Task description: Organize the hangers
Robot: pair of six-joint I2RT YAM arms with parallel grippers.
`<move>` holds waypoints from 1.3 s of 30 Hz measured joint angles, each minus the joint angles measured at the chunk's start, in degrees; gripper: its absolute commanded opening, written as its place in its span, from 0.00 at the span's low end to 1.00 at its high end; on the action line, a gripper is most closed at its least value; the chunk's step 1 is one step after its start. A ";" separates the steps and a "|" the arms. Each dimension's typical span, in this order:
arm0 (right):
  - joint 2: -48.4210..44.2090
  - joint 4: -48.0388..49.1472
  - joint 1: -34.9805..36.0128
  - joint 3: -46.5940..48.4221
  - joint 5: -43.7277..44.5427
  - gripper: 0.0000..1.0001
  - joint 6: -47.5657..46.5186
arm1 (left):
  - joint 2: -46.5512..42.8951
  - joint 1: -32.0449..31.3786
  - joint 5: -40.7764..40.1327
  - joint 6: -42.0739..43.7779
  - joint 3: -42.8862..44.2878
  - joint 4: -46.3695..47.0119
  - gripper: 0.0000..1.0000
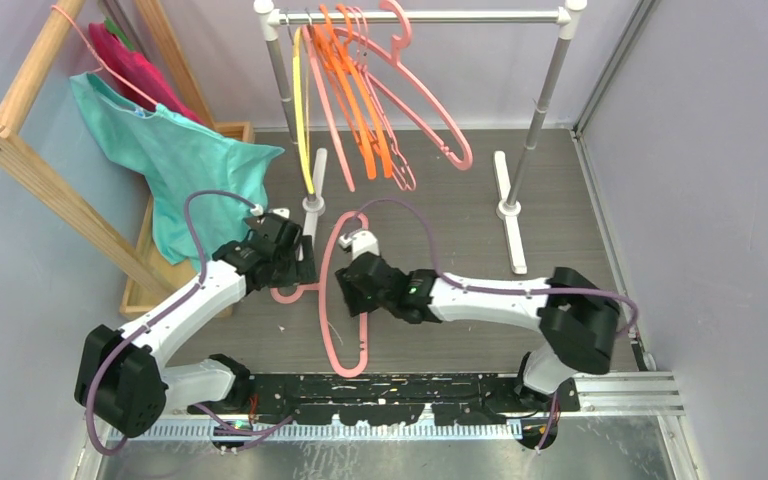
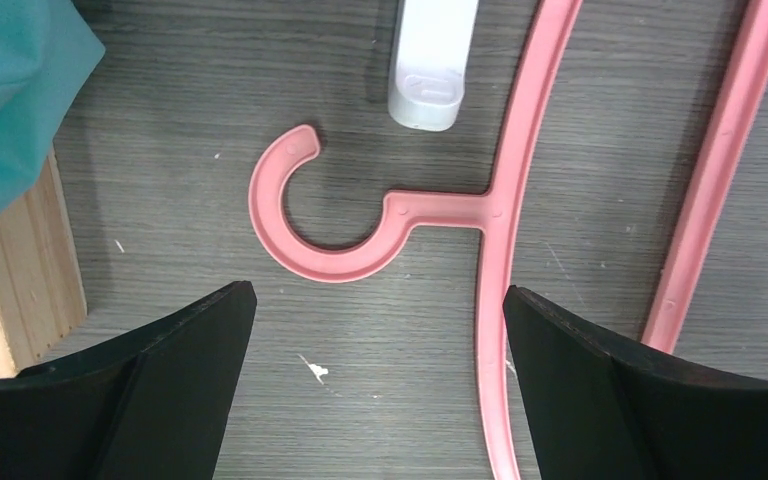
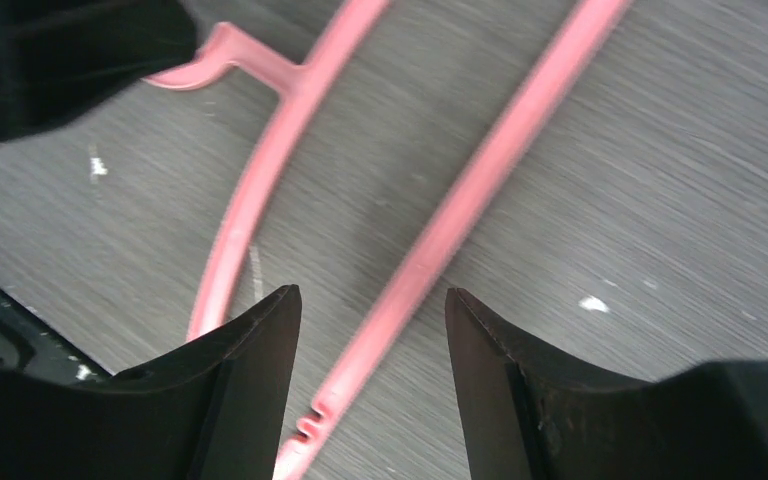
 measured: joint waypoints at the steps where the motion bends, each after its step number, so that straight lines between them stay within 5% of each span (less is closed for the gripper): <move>1: 1.70 0.28 0.92 1.29 0.02 0.61 0.00 | -0.02 0.17 -0.09 -0.02 -0.35 0.02 0.98; 18: 25.29 -0.55 6.08 20.83 -0.83 0.61 4.15 | -2.29 6.29 0.94 -1.44 -4.87 2.12 0.98; 31: 26.47 1.40 6.29 19.58 -1.16 0.53 8.35 | -4.24 7.37 0.28 -1.51 -6.91 3.67 0.98; 39: 23.61 4.81 1.31 12.41 -0.42 0.34 11.91 | -8.33 7.32 2.40 -1.49 -7.15 2.97 0.98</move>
